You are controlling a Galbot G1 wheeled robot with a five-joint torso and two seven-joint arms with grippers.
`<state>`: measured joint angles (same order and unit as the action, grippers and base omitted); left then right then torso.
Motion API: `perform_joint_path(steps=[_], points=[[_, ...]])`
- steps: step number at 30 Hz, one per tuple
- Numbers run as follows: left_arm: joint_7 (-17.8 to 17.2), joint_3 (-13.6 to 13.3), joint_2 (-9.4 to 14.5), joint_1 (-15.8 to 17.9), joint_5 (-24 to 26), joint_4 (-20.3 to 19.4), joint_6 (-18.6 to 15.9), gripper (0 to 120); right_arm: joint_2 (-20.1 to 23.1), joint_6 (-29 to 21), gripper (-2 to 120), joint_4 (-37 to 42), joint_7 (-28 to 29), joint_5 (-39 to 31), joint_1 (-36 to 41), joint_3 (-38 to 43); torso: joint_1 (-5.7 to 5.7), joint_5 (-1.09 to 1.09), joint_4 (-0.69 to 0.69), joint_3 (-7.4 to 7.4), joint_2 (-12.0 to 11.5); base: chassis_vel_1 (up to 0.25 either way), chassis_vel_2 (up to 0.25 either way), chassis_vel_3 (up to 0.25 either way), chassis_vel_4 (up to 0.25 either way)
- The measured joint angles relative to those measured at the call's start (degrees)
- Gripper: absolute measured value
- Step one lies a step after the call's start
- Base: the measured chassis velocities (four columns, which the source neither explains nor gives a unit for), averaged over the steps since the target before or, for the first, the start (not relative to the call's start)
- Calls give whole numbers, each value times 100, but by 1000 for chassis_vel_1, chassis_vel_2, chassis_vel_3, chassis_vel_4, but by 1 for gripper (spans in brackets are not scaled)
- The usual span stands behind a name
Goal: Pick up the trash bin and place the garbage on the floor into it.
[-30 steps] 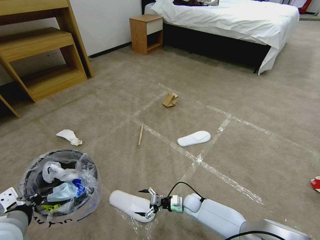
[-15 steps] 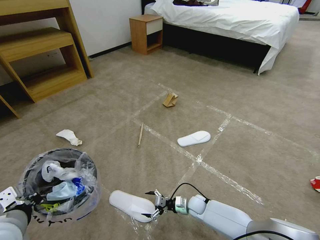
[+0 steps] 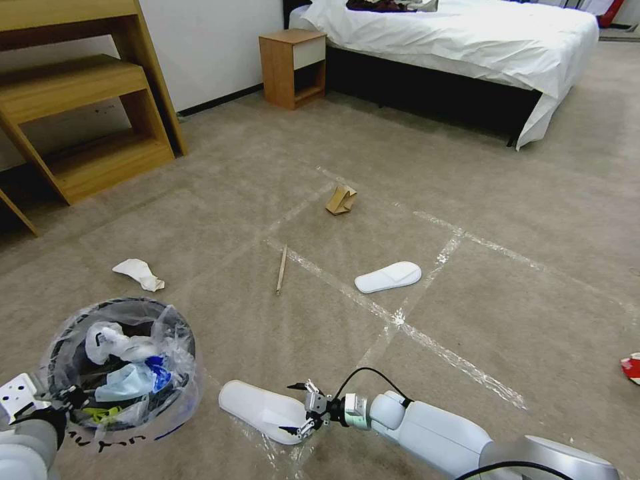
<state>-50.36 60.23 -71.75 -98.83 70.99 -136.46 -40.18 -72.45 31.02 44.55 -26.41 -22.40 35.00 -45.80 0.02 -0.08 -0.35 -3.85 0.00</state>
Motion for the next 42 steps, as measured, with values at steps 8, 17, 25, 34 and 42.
perform_joint_path(steps=[8, 17, 25, 34, 42], points=[[9, -36, -28, -17, -43, 7, 0, 0, -138, 105, 100, -301, -155, 41, 142, 162, 0, 0, -1, 0, 0, 0, 0, 0, 0], [13, -102, -86, -28, -108, 4, 0, 0, -270, 171, 100, -461, -233, 73, 183, 212, 0, 0, 0, 0, 0, 0, 0, 0, 0], [24, -95, -70, -36, -108, -6, 0, 0, -295, 201, 100, -528, -269, 97, 191, 229, 0, 0, 0, 0, 0, 0, 0, 0, 0], [33, -123, -71, -31, -141, -5, 18, 0, -381, 289, 95, -725, -380, 96, 233, 290, 0, 0, 0, 0, 0, 0, 0, 0, 0], [37, -137, -62, -21, -156, -7, 25, 0, -433, 345, 67, -758, -404, 60, 203, 313, 0, 0, 0, 0, 0, 0, 0, 0, 0]])
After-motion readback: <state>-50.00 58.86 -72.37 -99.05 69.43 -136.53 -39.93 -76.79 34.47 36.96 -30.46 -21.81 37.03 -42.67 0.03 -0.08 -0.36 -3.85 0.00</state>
